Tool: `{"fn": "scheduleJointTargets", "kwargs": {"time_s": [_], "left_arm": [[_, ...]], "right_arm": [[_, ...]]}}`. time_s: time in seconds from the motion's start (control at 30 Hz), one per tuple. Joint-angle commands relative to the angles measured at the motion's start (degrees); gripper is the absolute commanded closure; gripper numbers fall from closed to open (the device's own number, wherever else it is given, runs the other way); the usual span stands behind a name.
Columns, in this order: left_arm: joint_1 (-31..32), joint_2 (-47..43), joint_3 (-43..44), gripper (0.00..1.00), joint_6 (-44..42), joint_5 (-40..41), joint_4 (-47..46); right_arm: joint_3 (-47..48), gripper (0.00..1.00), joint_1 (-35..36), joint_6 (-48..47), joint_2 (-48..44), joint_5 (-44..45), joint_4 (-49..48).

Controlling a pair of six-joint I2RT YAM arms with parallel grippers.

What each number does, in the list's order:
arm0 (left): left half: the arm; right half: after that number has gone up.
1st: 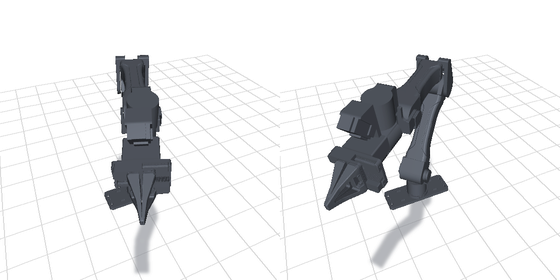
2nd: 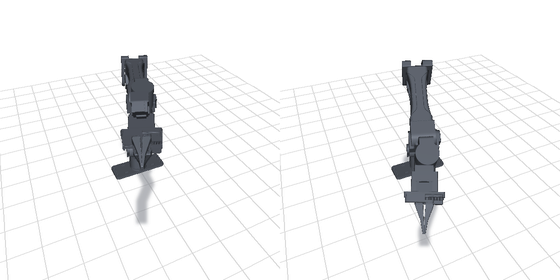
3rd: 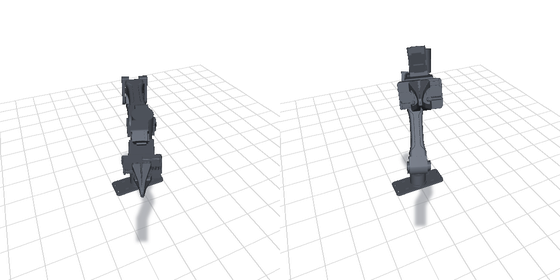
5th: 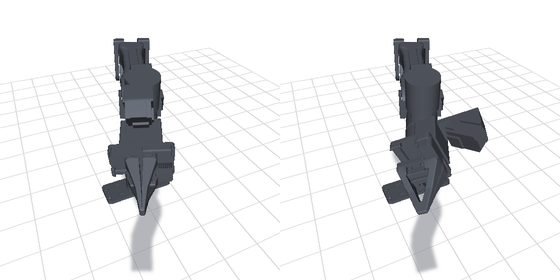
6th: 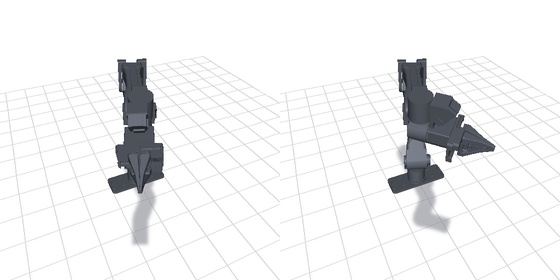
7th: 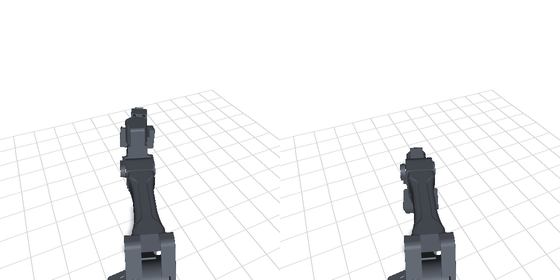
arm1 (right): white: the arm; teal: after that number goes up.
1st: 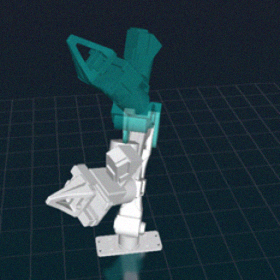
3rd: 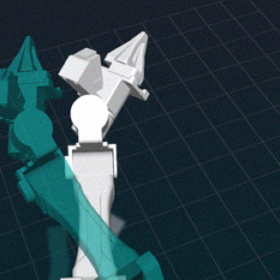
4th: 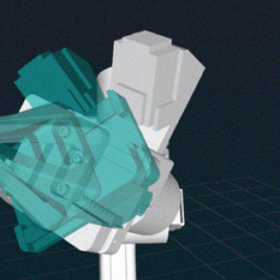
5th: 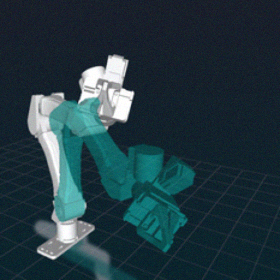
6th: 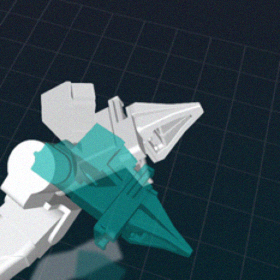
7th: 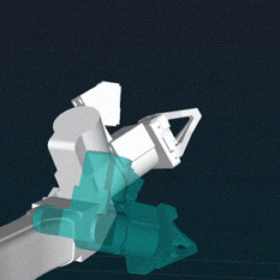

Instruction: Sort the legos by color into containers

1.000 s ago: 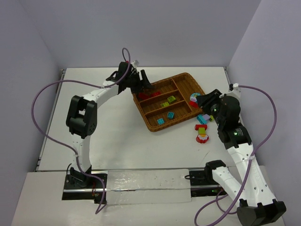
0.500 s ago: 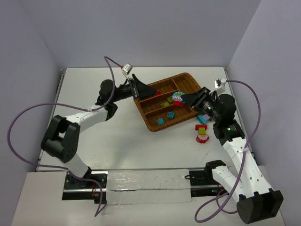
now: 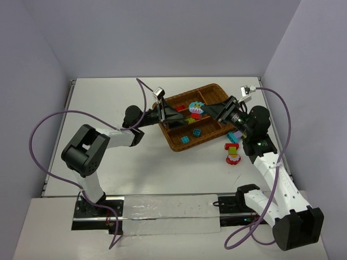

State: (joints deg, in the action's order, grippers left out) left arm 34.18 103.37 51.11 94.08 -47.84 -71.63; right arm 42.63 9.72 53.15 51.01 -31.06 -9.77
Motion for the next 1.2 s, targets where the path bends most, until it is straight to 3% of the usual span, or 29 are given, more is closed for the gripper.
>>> {"fn": "scheduleJointTargets", "kwargs": {"time_s": [0.0, 0.37, 0.6, 0.73, 1.17], "left_arm": [[1.1, 0.5, 3.2, 0.26, 1.5, -0.5, -22.3], [2.8, -0.2, 5.1, 0.3, 0.2, -0.1, -22.2], [3.3, -0.1, 6.5, 0.36, 0.6, 0.1, -22.4], [3.7, 0.4, 7.1, 0.44, 0.5, 0.1, -22.2], [4.3, 1.0, 8.4, 0.53, 1.1, 0.3, -22.2]], "right_arm": [[-0.5, 1.0, -0.3, 2.4, 0.5, -2.8, -6.2], [-1.6, 1.0, -0.2, 3.5, 1.0, -3.6, -7.9], [-2.1, 1.0, -0.2, 3.9, 0.9, -4.1, -8.5], [-3.1, 1.0, -0.1, 5.0, 1.1, -4.4, -9.9], [-4.3, 1.0, 0.8, 6.8, 1.9, -4.7, -12.6]]}}
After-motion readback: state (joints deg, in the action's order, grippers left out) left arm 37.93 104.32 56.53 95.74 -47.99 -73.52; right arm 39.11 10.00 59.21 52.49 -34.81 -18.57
